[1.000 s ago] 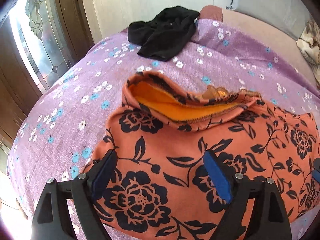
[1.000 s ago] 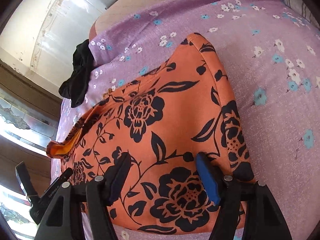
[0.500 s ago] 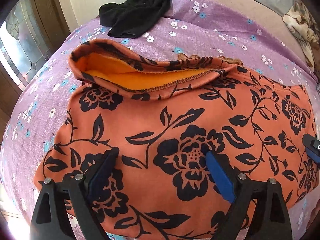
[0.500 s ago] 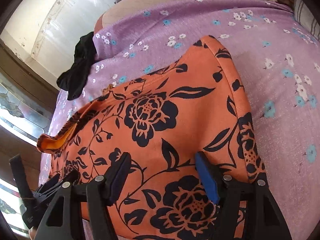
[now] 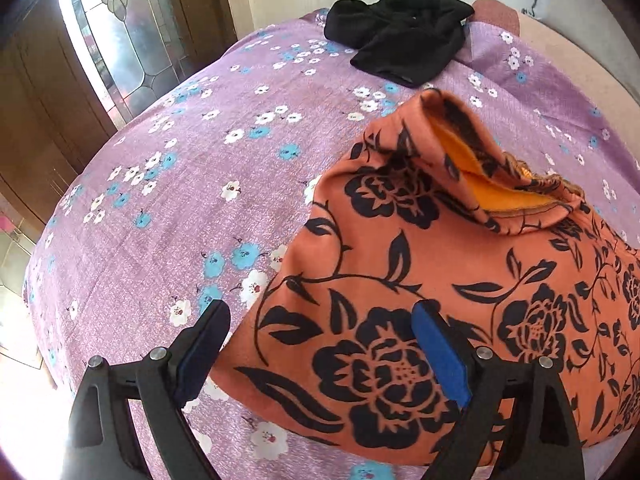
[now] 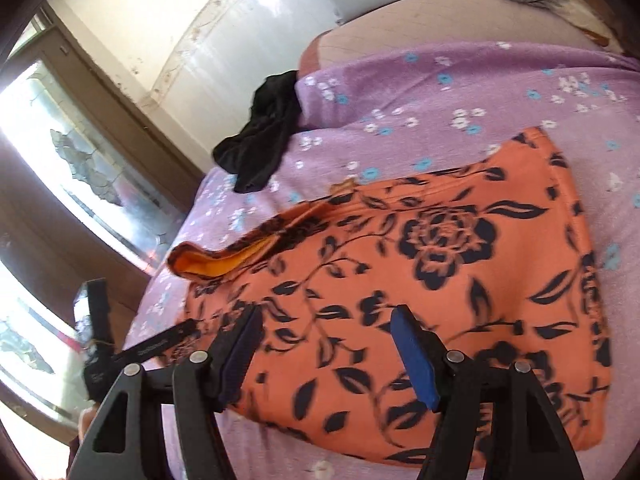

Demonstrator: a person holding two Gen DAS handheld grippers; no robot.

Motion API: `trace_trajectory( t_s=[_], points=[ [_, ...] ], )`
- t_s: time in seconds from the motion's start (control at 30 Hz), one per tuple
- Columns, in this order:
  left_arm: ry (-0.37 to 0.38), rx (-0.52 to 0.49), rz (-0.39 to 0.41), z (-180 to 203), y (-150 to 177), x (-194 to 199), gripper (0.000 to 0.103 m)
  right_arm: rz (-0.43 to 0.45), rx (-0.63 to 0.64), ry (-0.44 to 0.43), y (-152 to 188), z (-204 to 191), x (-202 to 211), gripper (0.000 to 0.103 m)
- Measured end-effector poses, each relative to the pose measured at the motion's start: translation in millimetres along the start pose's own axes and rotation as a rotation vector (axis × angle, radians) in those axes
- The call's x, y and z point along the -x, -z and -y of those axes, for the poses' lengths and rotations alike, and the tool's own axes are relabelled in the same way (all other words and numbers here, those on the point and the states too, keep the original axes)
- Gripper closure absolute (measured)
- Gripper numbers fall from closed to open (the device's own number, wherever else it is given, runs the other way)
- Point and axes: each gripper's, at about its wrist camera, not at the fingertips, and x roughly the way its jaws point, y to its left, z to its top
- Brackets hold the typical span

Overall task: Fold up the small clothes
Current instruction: 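Grasp the folded dress edge with the right gripper and lift it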

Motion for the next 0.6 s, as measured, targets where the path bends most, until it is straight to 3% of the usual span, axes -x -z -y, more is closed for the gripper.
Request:
trace_trajectory(
  t_s=[0.1, 0.2, 0.3, 0.37, 0.47, 0.6],
  points=[
    [0.011, -0.020, -0.019, -7.3, 1.1, -7.4, 0.011, -0.104, -0.023, -0.064, -7.5, -17.6, -49.1, 0.033],
    [0.037, 0.004, -0.032, -17.4, -0.1, -9.3, 0.011, -0.190, 0.036, -0.056, -17.0, -43.6, -104.9, 0.033],
    [0.056, 0.028, -0.043, -24.0, -2.0, -11.0, 0.011, -0.234, 0.124, 0.038, -33.6, -73.4, -156.6, 0.031],
    [0.064, 0.033, -0.049, -25.0, -3.7, -11.8, 0.011, -0.206, 0.165, 0.069, -51.9, -85.8, -183.5, 0.031],
    [0.063, 0.036, -0.048, -25.3, -9.6, -14.4, 0.011, -0.146, 0.062, 0.036, -82.2, -79.3, -206.6, 0.032],
    [0.066, 0.053, -0.048, -24.0, -18.1, -17.8, 0.011, 0.042, -0.005, 0.035, -103.8, -68.6, -179.7, 0.032]
  ],
)
